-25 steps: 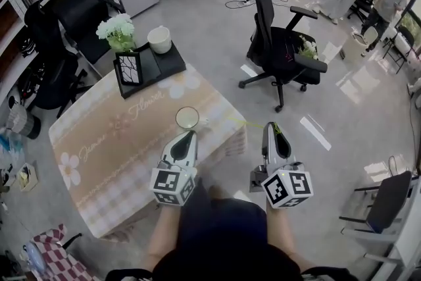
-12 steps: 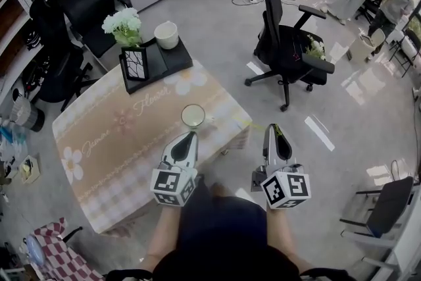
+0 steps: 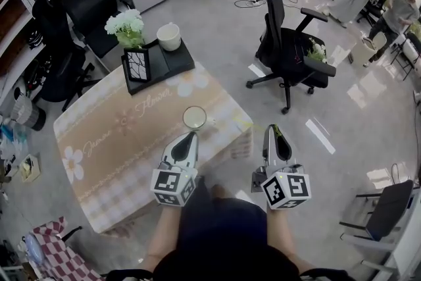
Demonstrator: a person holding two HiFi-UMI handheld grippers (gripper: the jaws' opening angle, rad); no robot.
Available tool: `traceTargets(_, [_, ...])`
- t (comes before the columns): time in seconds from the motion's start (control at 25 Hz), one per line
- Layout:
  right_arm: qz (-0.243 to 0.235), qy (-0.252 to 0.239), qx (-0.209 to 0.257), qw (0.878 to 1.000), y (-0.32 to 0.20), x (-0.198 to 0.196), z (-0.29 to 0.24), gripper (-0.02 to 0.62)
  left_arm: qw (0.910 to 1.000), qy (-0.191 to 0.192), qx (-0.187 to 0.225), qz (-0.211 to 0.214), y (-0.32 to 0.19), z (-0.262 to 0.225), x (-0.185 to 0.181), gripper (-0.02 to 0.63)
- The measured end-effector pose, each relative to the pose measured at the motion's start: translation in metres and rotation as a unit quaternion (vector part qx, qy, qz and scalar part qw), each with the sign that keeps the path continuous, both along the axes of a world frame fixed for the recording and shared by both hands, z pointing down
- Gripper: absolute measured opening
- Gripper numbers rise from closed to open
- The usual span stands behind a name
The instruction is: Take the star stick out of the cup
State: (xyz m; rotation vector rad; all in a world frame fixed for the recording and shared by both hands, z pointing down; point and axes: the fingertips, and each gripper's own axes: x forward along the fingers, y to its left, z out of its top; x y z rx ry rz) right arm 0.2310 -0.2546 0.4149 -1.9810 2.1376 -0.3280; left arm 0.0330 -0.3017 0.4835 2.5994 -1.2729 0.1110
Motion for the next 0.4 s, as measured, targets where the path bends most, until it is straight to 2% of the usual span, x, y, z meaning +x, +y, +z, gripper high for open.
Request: traceTargets(0.4, [-0.009, -0.003, 0.001, 1.000, -0.0016, 0.0028, 0.0005, 0.015, 1.0000, 0.003, 0.003, -0.004, -0.0032, -0.0010, 0.0062, 0.009])
